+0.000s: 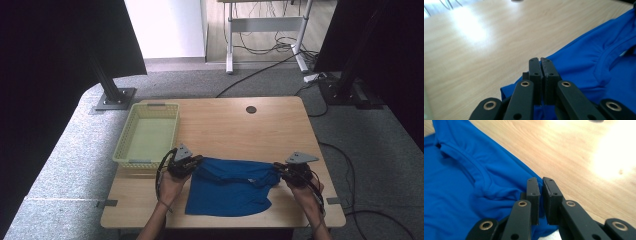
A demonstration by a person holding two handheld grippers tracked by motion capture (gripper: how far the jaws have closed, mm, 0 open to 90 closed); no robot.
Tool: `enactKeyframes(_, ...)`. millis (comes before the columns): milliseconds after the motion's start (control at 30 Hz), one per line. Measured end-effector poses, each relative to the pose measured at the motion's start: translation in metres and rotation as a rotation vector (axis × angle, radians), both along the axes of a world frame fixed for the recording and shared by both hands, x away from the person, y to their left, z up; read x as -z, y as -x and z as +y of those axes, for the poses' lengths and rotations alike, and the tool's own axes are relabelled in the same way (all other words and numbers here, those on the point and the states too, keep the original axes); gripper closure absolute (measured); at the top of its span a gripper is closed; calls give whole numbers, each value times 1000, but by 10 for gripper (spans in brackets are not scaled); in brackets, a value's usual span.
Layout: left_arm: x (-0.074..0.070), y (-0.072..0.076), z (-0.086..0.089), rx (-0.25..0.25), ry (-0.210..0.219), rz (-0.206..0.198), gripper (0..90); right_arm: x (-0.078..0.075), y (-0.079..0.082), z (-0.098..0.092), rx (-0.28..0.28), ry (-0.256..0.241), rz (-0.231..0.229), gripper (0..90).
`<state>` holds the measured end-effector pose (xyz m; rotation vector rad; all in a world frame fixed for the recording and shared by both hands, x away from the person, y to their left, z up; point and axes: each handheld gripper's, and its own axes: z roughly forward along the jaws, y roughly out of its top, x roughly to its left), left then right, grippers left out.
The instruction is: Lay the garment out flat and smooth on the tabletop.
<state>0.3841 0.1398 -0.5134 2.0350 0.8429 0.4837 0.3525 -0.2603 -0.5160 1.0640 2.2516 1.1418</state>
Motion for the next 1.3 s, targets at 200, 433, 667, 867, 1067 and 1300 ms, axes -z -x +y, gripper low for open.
enactKeyframes(200,32,-11,-2,-16,-53,68,871,22,-13,6,2,31,56,834)
enactKeyframes(433,33,-3,-2,5,-79,76,869,30,-8,6,-10,29,74,833)
enactKeyframes(667,35,21,6,45,-39,112,865,31,12,5,-43,29,87,829)
enactKeyframes(867,33,33,8,58,-54,107,866,31,26,3,-59,14,97,828)
enactKeyframes(1067,-2,25,5,39,-22,3,873,5,29,5,-44,-16,35,828)
enactKeyframes(1300,-8,-5,0,-19,5,-24,873,-7,0,-1,21,-17,-1,829)
